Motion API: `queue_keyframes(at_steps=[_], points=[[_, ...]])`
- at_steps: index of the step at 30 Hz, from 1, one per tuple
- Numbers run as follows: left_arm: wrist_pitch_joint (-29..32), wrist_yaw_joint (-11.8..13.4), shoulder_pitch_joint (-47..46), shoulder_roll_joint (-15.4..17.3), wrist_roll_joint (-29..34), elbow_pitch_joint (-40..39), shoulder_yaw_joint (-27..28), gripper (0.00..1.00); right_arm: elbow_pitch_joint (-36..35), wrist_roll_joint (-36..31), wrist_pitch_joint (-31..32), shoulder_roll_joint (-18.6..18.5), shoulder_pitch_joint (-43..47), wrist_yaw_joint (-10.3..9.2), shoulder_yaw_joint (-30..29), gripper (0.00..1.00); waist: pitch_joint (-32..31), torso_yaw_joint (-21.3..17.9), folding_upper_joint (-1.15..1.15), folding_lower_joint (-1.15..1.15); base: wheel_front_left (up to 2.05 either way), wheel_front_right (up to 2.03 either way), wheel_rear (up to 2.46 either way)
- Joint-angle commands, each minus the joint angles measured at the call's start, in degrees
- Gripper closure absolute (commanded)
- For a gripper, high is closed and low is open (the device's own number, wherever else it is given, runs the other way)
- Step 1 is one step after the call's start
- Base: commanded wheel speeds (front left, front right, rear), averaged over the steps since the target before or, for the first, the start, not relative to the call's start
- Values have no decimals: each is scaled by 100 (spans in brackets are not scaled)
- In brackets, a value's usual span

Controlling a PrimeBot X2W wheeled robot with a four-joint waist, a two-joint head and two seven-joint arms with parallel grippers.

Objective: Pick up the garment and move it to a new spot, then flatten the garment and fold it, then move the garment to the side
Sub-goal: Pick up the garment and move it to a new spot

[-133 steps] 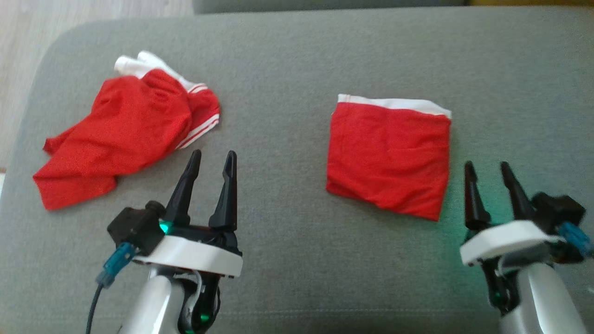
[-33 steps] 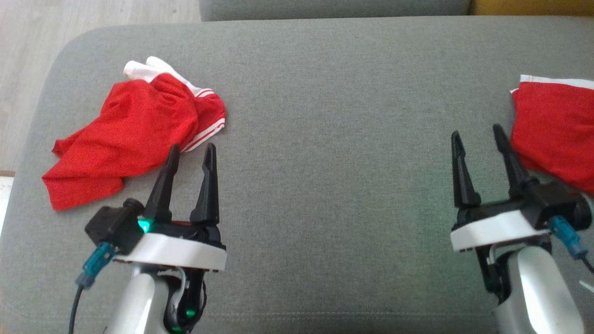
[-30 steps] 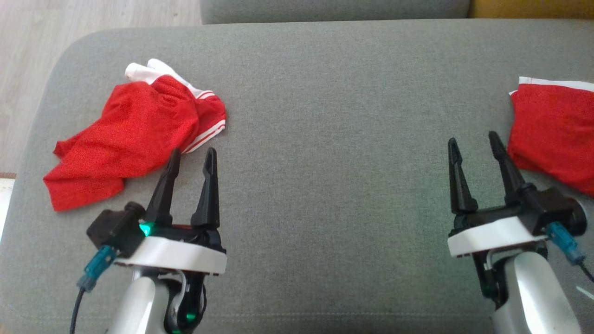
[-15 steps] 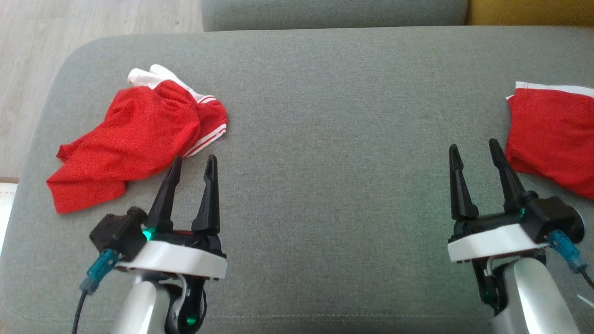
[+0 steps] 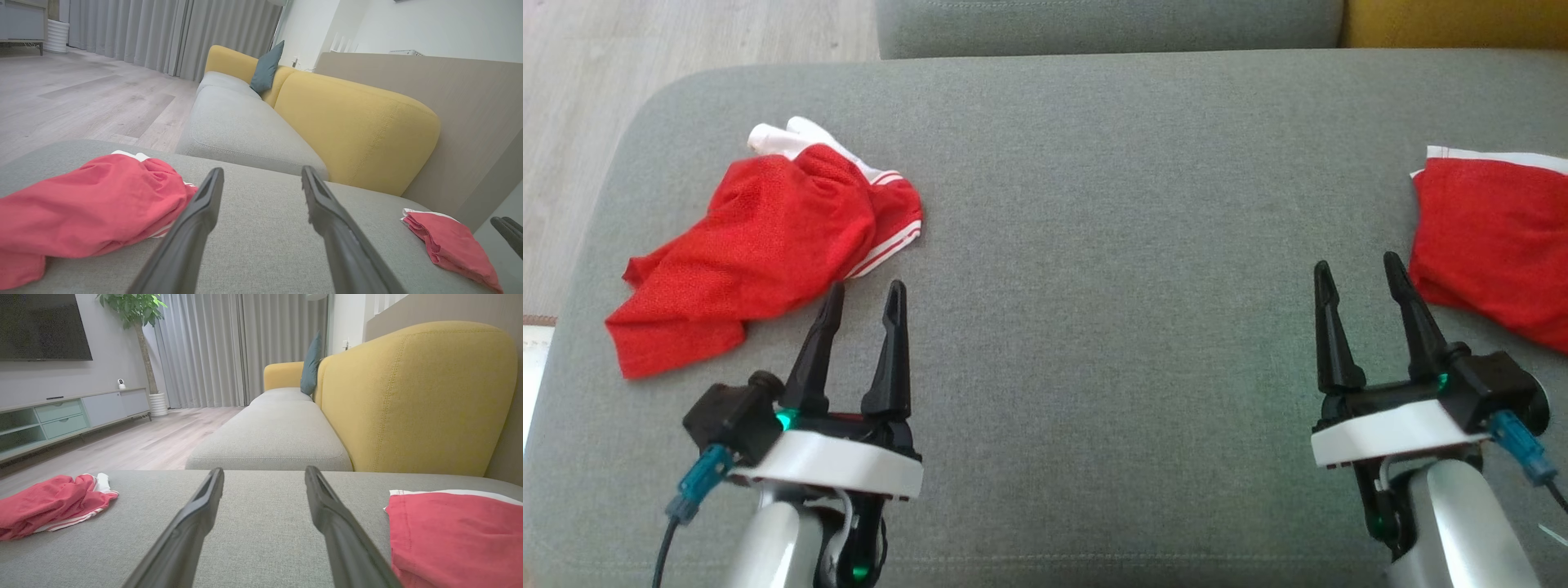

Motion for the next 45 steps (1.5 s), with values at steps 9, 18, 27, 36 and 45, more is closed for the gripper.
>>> queue_keyframes(at_steps=[9,18,27,36,45], points=[[-31,42,-161,31,0,-183,135,0,-145,42,-74,0,-89,19,123,0,0,57,0,0,0,0,0],[-31,86,-194,31,-51,-195,121,0,-178,5,-72,0,-29,19,200,0,-8,618,0,0,0,0,0],[-31,158,-179,31,-84,-230,237,0,-186,6,27,1,81,19,429,0,-47,1587,0,0,0,0,0],[-31,192,-56,31,-49,-201,403,0,-99,110,75,1,112,19,733,0,-147,2338,0,0,0,0,0],[-31,174,45,31,-2,-166,492,0,-9,297,59,1,181,19,866,0,-229,2699,0,0,0,0,0]])
